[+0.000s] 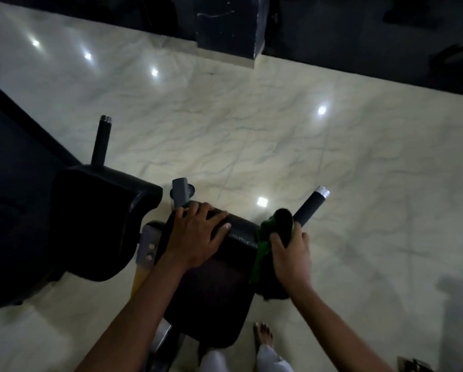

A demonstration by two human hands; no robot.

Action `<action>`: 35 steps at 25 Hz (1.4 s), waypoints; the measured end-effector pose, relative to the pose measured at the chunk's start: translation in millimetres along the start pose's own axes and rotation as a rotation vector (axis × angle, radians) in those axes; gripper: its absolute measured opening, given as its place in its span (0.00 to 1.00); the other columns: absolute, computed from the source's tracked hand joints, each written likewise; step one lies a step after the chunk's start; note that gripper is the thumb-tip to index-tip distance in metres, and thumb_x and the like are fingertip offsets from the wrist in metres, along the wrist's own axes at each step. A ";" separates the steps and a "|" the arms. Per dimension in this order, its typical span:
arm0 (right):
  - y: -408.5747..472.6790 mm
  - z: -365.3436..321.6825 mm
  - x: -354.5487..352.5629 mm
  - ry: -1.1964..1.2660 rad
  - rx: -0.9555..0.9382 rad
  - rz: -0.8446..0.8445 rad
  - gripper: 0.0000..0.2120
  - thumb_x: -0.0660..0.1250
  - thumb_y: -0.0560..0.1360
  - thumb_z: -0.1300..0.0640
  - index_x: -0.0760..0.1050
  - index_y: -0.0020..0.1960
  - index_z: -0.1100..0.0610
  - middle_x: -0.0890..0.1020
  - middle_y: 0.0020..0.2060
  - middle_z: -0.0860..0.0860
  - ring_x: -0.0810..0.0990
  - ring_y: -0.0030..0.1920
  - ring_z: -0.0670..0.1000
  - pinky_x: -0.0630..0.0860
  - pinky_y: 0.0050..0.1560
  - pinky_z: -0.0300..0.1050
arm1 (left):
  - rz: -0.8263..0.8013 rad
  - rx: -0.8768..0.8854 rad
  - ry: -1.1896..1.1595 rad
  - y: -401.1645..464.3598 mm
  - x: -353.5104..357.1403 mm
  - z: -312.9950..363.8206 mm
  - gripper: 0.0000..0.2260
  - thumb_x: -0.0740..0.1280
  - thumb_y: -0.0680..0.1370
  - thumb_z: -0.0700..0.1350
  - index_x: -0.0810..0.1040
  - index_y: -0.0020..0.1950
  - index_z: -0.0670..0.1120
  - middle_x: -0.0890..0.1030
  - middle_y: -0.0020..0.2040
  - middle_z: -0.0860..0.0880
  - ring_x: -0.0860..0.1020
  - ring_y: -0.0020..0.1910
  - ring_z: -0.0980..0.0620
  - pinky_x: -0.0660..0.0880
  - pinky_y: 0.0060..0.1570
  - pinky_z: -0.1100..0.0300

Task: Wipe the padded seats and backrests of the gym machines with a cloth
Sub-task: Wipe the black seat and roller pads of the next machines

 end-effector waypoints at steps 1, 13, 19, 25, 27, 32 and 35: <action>-15.6 -9.4 -2.8 -0.064 -0.149 0.045 0.21 0.68 0.73 0.53 0.68 0.63 0.56 0.71 0.58 0.57 0.77 0.52 0.58 0.76 0.46 0.50 | -0.014 0.040 -0.023 3.5 -0.1 -1.2 0.22 0.50 0.78 0.60 0.79 0.61 0.55 0.79 0.53 0.49 0.74 0.52 0.45 0.67 0.49 0.50; -143.7 1.5 86.6 -0.903 -1.098 0.306 0.14 0.52 0.78 0.58 0.69 0.62 0.53 0.69 0.64 0.58 0.74 0.49 0.61 0.71 0.47 0.53 | -0.348 0.391 -0.402 21.6 8.8 -33.5 0.30 0.46 0.74 0.62 0.71 0.70 0.54 0.74 0.67 0.48 0.70 0.65 0.49 0.63 0.64 0.58; -92.3 -51.9 48.6 -0.850 -0.812 0.330 0.29 0.68 0.62 0.53 0.69 0.62 0.53 0.72 0.61 0.58 0.74 0.49 0.61 0.72 0.45 0.51 | -0.290 0.416 -0.448 14.8 5.0 -38.4 0.28 0.45 0.76 0.61 0.70 0.70 0.55 0.74 0.68 0.49 0.70 0.67 0.50 0.64 0.66 0.57; -111.1 -42.6 74.1 -0.935 -0.838 0.243 0.40 0.75 0.57 0.47 0.67 0.66 0.52 0.69 0.65 0.57 0.71 0.54 0.60 0.73 0.50 0.55 | -0.243 0.414 -0.630 12.0 -2.5 -45.4 0.32 0.43 0.76 0.62 0.75 0.67 0.50 0.76 0.66 0.49 0.72 0.67 0.52 0.64 0.64 0.63; -136.6 -21.3 88.5 -1.021 -1.076 0.138 0.32 0.69 0.62 0.49 0.67 0.65 0.51 0.67 0.67 0.55 0.73 0.52 0.60 0.70 0.50 0.54 | -0.236 0.415 -0.704 10.4 -3.5 -48.7 0.31 0.44 0.77 0.61 0.76 0.66 0.47 0.76 0.66 0.48 0.72 0.66 0.53 0.62 0.64 0.65; -78.1 -69.9 52.0 -0.845 -0.842 0.189 0.31 0.59 0.61 0.48 0.68 0.64 0.51 0.72 0.62 0.55 0.73 0.52 0.59 0.73 0.49 0.52 | -0.234 0.296 -0.983 6.4 3.8 -66.4 0.26 0.48 0.80 0.57 0.78 0.62 0.46 0.79 0.61 0.50 0.71 0.62 0.63 0.59 0.72 0.51; -61.0 -89.1 54.3 -0.754 -0.641 0.245 0.31 0.67 0.62 0.46 0.71 0.64 0.52 0.74 0.60 0.55 0.74 0.50 0.59 0.71 0.48 0.52 | -0.278 0.167 -1.104 5.2 10.1 -74.3 0.25 0.49 0.79 0.59 0.79 0.62 0.49 0.79 0.60 0.53 0.72 0.64 0.60 0.58 0.73 0.49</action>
Point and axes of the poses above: each hand's wrist, its own y-axis towards the middle knuckle, its own x-axis out of the palm, z = x × y, the point moved 6 cm from there along y, towards the middle knuckle
